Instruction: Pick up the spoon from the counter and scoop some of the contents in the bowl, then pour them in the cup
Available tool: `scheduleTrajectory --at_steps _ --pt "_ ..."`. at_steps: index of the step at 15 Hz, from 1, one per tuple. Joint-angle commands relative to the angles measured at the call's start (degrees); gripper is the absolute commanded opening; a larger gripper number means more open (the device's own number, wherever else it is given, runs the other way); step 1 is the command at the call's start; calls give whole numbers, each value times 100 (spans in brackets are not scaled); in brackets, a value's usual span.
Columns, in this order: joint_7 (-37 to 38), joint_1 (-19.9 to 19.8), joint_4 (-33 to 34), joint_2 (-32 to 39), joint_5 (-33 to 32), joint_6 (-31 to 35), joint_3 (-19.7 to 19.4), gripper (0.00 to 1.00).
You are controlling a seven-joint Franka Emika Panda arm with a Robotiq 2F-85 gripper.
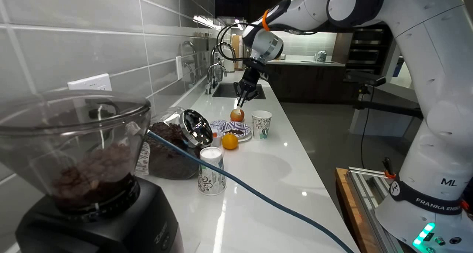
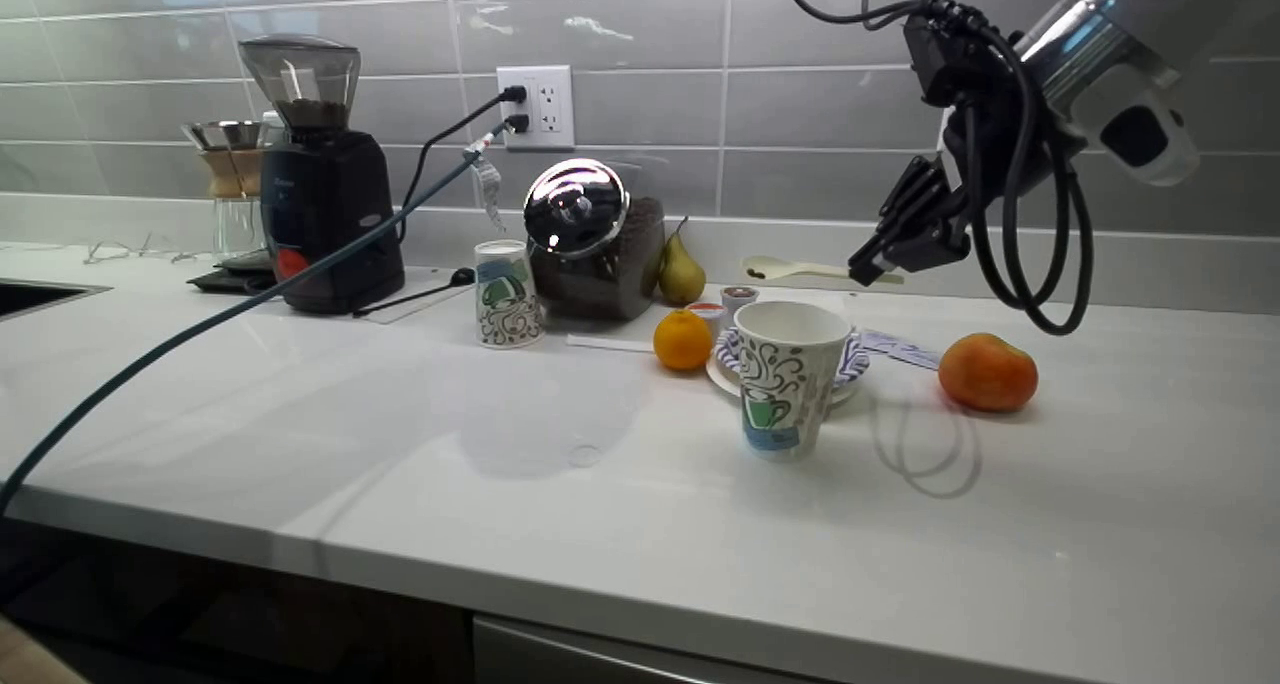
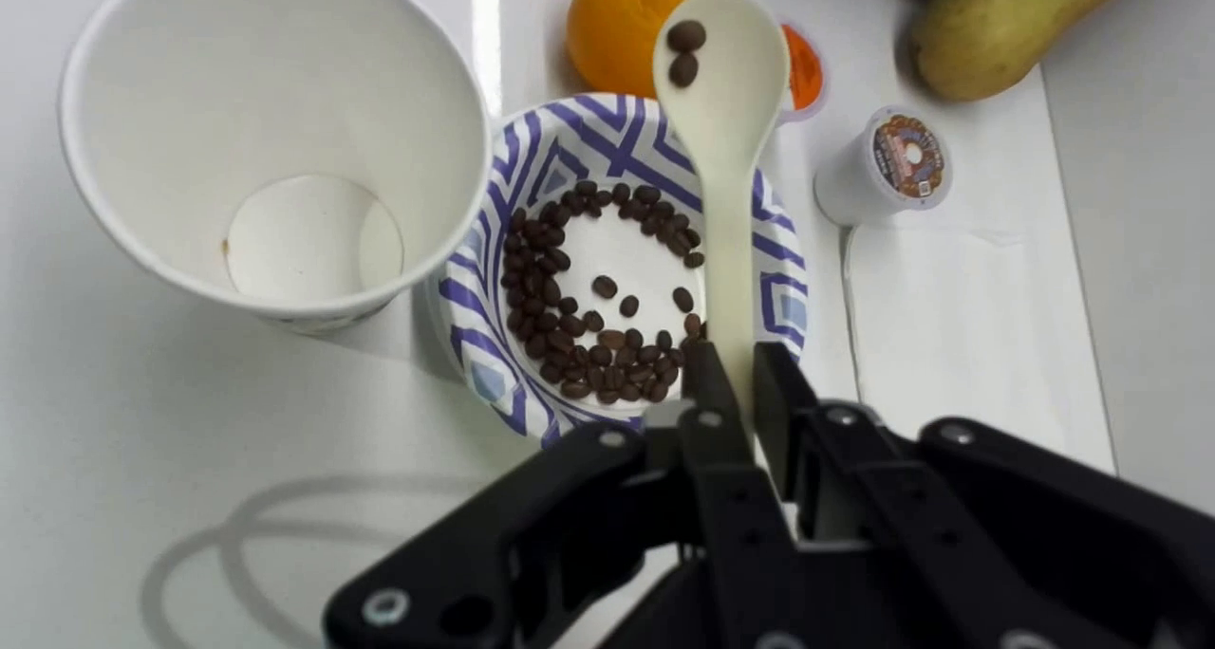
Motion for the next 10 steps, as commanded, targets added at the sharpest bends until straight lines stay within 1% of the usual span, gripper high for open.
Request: scheduleTrajectory --at_steps 1,4,7,10 --pt "86 -100 5 -67 258 -346 -66 3" --pt "204 -43 -198 -234 84 -376 -216 3" --pt "252 27 -459 -459 -22 -161 -391 3" --pt "236 51 -653 -631 -171 -206 -526 3"
